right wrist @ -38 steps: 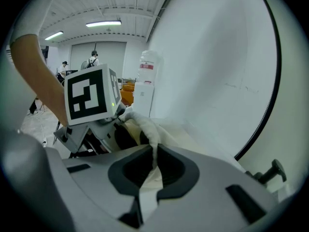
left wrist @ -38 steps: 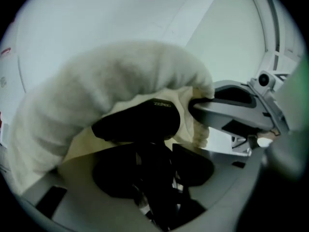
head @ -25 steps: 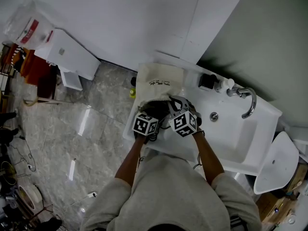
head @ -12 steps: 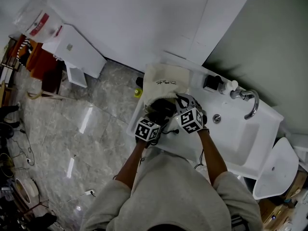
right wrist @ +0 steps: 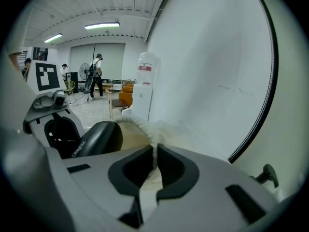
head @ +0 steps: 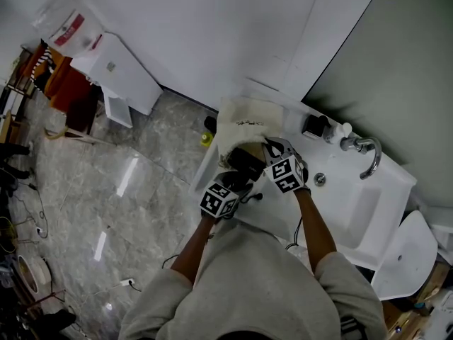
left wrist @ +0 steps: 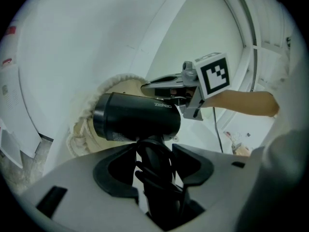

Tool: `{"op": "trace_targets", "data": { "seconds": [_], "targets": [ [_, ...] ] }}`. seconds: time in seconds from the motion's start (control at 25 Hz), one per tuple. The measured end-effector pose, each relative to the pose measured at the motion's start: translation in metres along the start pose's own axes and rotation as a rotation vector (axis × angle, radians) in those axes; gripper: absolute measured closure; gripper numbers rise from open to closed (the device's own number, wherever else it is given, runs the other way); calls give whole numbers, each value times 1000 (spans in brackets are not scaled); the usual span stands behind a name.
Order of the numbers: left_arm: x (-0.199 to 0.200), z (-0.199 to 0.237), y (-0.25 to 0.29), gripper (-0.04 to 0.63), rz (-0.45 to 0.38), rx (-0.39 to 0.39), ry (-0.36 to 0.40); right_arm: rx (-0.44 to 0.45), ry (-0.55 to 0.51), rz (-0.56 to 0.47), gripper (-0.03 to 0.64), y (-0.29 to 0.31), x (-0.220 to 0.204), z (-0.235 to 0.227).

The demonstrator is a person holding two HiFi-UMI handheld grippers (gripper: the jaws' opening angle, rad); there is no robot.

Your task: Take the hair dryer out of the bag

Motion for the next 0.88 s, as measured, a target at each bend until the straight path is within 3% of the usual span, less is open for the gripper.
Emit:
{"op": "trace_targets", "data": {
  "seconds": [0.4, 0.88],
  "targets": [
    [8, -7, -28, 367, -158, 78, 3, 44, 10, 8, 597, 5, -7, 6],
    [47, -2, -73, 367, -328, 168, 55, 65, 36, 28, 586, 3, -23, 20]
  ]
}}
Point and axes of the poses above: the fingertips, and each gripper's own axes: y forward along the fingers, z to its left, x out of its top, the point moved 6 cm from there along -y, backward along the fingers, and after that the axes turned 10 degrees about y, right-handed, at the moved point
